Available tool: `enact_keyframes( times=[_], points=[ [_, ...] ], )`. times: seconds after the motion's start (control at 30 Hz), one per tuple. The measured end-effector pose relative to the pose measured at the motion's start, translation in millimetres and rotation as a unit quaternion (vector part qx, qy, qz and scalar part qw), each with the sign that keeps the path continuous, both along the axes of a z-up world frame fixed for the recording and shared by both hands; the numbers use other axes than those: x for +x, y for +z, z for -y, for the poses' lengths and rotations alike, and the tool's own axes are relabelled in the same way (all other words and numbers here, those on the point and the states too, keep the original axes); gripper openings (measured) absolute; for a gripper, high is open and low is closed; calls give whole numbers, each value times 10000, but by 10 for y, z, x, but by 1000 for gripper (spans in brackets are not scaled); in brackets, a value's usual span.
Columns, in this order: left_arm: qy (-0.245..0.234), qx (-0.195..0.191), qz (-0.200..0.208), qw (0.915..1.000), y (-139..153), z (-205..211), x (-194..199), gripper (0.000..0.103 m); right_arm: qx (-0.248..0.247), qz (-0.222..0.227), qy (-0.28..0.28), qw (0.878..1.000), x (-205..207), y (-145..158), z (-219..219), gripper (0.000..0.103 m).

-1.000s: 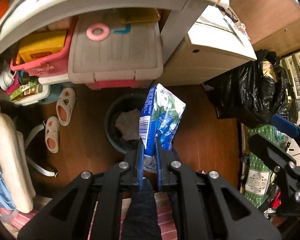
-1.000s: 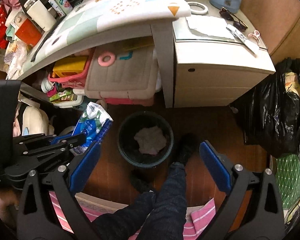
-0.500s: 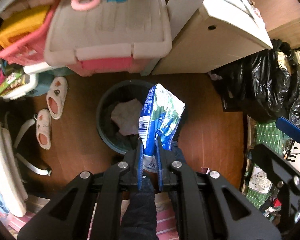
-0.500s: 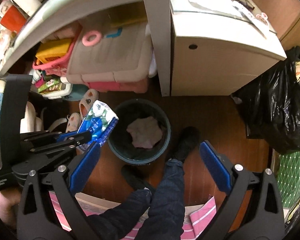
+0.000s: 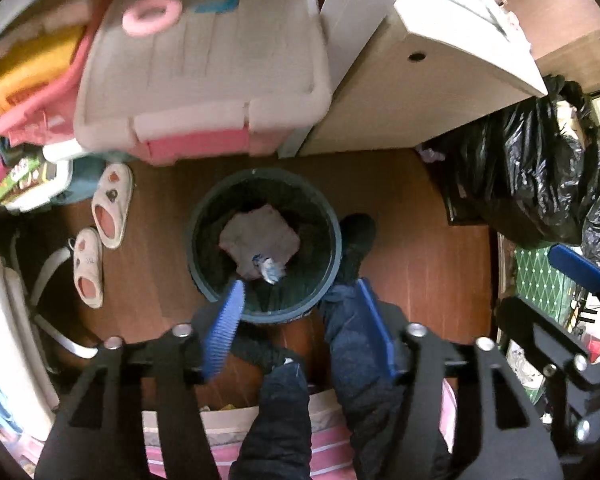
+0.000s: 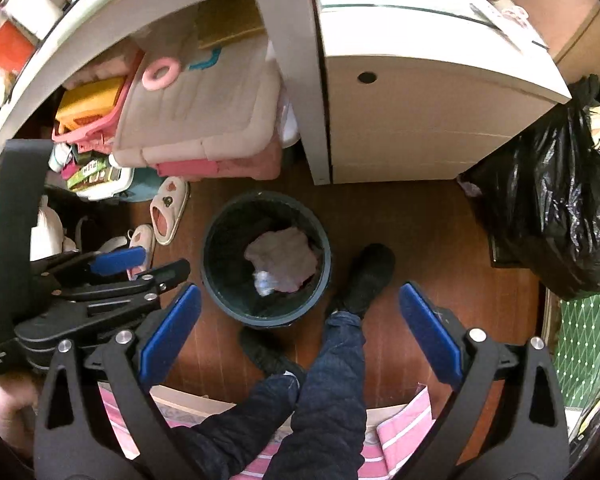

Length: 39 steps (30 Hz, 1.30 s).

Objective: Collect trash
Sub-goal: 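Move both tools toward the crumpled white paper and silver tube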

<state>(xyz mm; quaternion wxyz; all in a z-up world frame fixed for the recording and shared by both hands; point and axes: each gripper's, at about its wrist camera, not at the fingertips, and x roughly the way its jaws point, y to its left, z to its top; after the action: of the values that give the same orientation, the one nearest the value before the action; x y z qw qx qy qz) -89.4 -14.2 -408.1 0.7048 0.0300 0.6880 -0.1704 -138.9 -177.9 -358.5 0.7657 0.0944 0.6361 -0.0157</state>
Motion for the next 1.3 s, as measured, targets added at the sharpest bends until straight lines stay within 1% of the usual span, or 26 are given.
enact_keyframes(
  times=[0.07, 0.17, 0.43, 0.6, 0.77, 0.93, 1.07, 1.3],
  points=[
    [-51, -8, 74, 10000, 133, 98, 48, 69, -29, 74, -53, 10000, 14, 105, 89, 98],
    [-170, -39, 190, 9997, 309, 263, 105, 73, -70, 201, -166, 9996, 32, 270, 258, 98],
    [-363, -346, 372, 9980, 820, 862, 291, 79, -229, 486, -628, 9966, 104, 712, 870, 98],
    [-533, -465, 470, 9964, 1058, 1266, 445, 80, -317, 651, -829, 9939, 218, 951, 1243, 98],
    [-696, -554, 585, 9943, 1260, 1694, 665, 82, -371, 784, -1024, 9910, 346, 1129, 1664, 98],
    [-849, -523, 658, 9928, 1375, 2091, 914, 84, -432, 894, -1170, 9882, 494, 1204, 2077, 98],
    [-890, -484, 670, 9926, 1399, 2343, 1137, 85, -407, 933, -1170, 9879, 696, 1182, 2378, 98],
    [-765, -396, 606, 9944, 1276, 2656, 1641, 86, -289, 913, -1056, 9898, 1130, 1057, 2716, 98]
  ],
)
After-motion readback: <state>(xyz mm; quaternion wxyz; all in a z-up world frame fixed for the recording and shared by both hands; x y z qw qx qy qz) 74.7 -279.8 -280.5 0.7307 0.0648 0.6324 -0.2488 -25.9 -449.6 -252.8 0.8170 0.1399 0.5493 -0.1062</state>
